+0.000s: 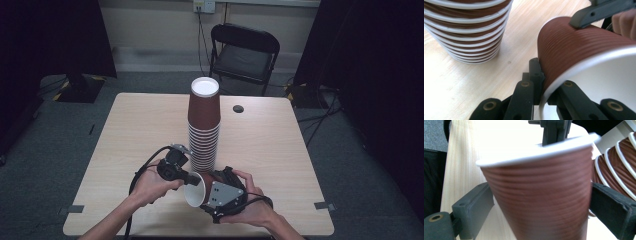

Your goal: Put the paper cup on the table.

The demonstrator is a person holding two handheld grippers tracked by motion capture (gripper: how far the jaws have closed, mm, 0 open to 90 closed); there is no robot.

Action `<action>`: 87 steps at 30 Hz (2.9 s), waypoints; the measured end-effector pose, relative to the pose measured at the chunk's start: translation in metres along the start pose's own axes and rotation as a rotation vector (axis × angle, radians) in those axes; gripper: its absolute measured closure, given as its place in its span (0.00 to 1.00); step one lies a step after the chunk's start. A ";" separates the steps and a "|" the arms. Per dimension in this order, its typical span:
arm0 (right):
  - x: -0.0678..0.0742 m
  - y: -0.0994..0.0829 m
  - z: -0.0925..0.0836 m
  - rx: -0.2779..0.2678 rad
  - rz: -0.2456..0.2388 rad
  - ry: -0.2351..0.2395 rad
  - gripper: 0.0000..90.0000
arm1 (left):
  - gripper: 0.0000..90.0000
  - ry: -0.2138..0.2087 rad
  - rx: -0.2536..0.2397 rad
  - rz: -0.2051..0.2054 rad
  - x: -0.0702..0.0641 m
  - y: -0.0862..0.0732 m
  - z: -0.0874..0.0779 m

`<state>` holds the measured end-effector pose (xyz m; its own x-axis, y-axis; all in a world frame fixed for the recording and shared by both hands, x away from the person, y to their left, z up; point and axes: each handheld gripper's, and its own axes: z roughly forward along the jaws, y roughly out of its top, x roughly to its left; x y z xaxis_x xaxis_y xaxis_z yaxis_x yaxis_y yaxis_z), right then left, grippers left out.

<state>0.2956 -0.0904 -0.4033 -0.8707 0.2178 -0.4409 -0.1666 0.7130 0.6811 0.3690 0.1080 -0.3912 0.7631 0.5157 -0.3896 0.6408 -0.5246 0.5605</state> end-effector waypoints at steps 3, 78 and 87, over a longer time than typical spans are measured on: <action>0.001 0.002 0.004 0.009 -0.015 -0.009 0.09 | 0.97 0.018 -0.003 0.005 -0.005 0.001 0.000; -0.017 -0.024 -0.001 -0.065 0.261 0.005 0.11 | 0.19 0.136 -0.343 0.126 -0.006 -0.023 -0.015; -0.030 -0.035 -0.005 -0.079 0.395 -0.033 0.12 | 0.17 0.189 -0.408 0.130 -0.002 -0.031 -0.024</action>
<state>0.3249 -0.1257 -0.4111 -0.8598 0.4870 -0.1537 0.1418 0.5168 0.8443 0.3454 0.1396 -0.3908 0.7818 0.5976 -0.1779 0.4258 -0.3034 0.8524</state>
